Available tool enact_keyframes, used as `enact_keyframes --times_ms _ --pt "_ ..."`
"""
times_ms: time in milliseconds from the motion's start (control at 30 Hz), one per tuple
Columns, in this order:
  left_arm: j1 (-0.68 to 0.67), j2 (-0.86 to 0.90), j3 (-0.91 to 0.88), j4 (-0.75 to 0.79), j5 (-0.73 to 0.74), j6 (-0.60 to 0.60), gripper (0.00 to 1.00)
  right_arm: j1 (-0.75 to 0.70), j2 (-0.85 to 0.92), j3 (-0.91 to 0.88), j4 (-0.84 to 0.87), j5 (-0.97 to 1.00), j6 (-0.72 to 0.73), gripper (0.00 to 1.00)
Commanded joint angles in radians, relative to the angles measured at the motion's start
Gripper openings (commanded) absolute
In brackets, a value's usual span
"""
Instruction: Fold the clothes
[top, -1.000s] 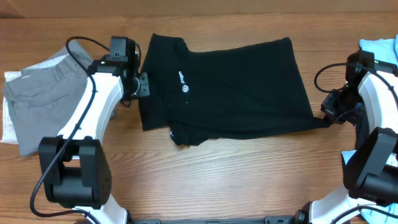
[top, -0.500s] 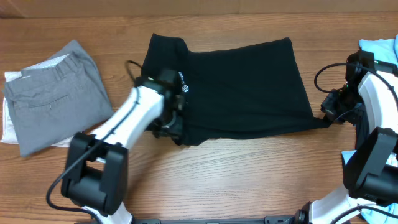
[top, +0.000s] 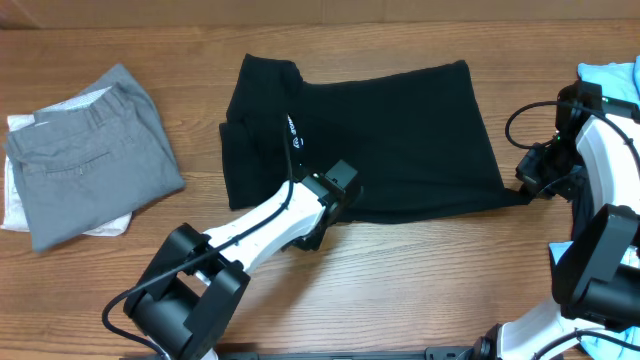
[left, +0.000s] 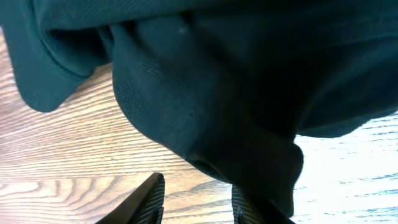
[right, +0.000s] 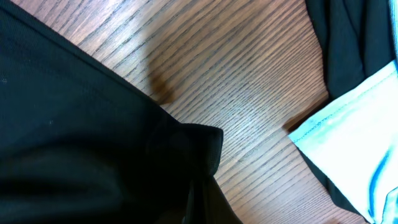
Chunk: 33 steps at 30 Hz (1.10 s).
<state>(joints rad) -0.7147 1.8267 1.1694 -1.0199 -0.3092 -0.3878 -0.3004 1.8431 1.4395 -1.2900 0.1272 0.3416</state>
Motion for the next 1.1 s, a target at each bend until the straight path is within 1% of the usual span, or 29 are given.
enact_keyframes --times_ms 0,100,333,433,567,700,800,1067 --pt "-0.084 -0.023 -0.007 -0.006 -0.128 -0.047 0.39 0.0 -0.014 -0.001 0.005 0.002 0.011 0.04" --pt "-0.136 -0.023 -0.007 -0.005 -0.196 -0.047 0.39 0.0 -0.014 -0.001 0.006 0.003 0.011 0.05" --pt "-0.178 -0.023 -0.007 0.004 -0.2 -0.047 0.39 0.0 -0.014 -0.001 0.006 0.002 0.011 0.05" --pt "-0.171 -0.022 -0.022 0.013 -0.234 -0.067 0.39 0.0 -0.014 -0.001 0.004 0.002 0.011 0.05" --pt "-0.171 -0.022 -0.05 0.024 -0.187 -0.072 0.36 0.0 -0.014 -0.001 0.005 0.002 0.011 0.05" --pt "-0.171 -0.022 -0.051 0.014 -0.187 -0.096 0.33 0.0 -0.014 -0.001 0.002 0.002 0.011 0.05" --pt "-0.171 -0.022 -0.053 -0.018 -0.185 -0.127 0.34 0.0 -0.014 -0.001 0.003 0.002 0.011 0.05" --pt "-0.171 -0.022 -0.116 0.135 -0.192 -0.116 0.35 0.0 -0.014 -0.001 0.002 0.002 0.011 0.05"
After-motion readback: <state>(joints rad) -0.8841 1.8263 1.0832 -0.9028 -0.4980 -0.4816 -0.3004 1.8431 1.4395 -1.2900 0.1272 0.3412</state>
